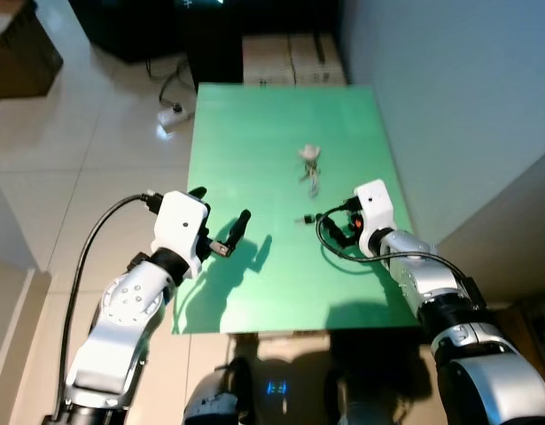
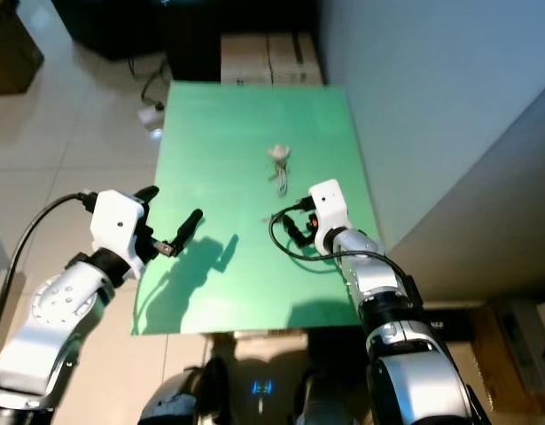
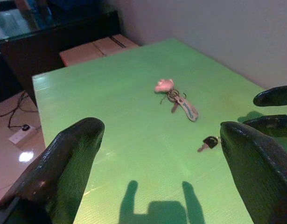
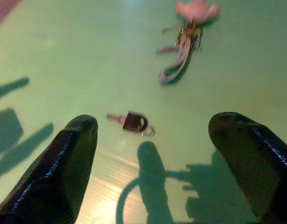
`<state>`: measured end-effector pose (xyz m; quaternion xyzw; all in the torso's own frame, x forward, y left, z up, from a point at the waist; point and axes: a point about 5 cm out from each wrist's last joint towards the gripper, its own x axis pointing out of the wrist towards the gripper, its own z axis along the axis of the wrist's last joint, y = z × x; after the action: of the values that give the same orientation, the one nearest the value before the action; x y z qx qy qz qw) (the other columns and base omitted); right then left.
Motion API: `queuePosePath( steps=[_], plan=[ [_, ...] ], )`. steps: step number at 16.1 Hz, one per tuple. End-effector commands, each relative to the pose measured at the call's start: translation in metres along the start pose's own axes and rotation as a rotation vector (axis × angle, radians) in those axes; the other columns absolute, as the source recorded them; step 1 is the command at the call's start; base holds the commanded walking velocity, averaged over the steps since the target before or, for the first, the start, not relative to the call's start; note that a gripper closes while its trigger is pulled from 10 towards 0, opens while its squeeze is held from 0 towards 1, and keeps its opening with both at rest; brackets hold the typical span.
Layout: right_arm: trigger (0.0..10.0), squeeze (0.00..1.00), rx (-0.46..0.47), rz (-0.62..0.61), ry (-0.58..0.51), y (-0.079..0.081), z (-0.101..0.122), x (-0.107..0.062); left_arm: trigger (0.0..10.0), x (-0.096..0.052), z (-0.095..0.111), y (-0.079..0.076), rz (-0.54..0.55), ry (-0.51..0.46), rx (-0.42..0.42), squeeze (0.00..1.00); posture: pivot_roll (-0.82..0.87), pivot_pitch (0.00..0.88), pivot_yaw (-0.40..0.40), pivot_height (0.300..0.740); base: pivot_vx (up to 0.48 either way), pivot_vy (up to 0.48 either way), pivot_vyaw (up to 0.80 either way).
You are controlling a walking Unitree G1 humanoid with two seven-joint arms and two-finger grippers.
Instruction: Hang keys on a hook
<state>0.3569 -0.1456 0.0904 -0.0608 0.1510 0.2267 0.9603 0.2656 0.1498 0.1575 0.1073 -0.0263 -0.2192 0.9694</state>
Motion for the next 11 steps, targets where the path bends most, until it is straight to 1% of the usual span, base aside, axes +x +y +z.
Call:
queuePosePath(
  steps=[1,2,3,4,5,7,10,11],
  plan=[
    [10.0,1.00,-0.013,0.004,-0.017,-0.006,0.008,0.000,10.0,-0.002,0.004,0.001,-0.009,0.002,0.001,0.00,0.03,0.411,0.045,0.740,0.000,0.000,0.00],
    [10.0,1.00,-0.020,0.004,-0.022,-0.008,0.011,0.000,10.0,-0.002,0.005,0.002,-0.010,0.004,0.004,0.00,0.05,0.432,0.040,0.740,0.000,0.000,0.00],
    [10.0,1.00,-0.039,0.017,-0.026,-0.012,0.017,0.000,10.0,-0.008,0.007,0.003,-0.017,0.017,0.008,0.00,0.05,0.455,0.040,0.740,0.000,0.000,0.00],
    [10.0,1.00,-0.043,0.015,-0.024,-0.014,0.019,0.000,10.0,-0.009,0.008,0.003,-0.026,0.019,0.009,0.00,0.05,0.460,0.036,0.740,0.000,0.000,0.00],
    [10.0,1.00,-0.046,0.012,-0.025,-0.016,0.021,0.001,10.0,-0.010,0.010,0.002,-0.037,0.019,0.011,0.00,0.06,0.484,0.041,0.740,0.000,0.000,0.00],
    [10.0,1.00,-0.061,0.022,-0.032,-0.019,0.029,0.002,10.0,-0.013,0.015,-0.002,-0.109,0.020,0.017,0.00,0.07,0.497,0.043,0.740,0.000,0.000,0.00],
    [10.0,1.00,-0.078,0.090,-0.051,-0.015,0.037,0.005,10.0,-0.020,0.018,-0.010,-0.221,0.029,0.023,0.00,0.07,0.489,0.045,0.740,0.000,0.000,0.00],
    [10.0,1.00,-0.077,0.097,-0.076,-0.015,0.044,0.006,10.0,-0.021,0.019,-0.012,-0.251,0.036,0.025,0.00,0.07,0.491,0.044,0.740,0.000,0.000,0.00]
  ],
)
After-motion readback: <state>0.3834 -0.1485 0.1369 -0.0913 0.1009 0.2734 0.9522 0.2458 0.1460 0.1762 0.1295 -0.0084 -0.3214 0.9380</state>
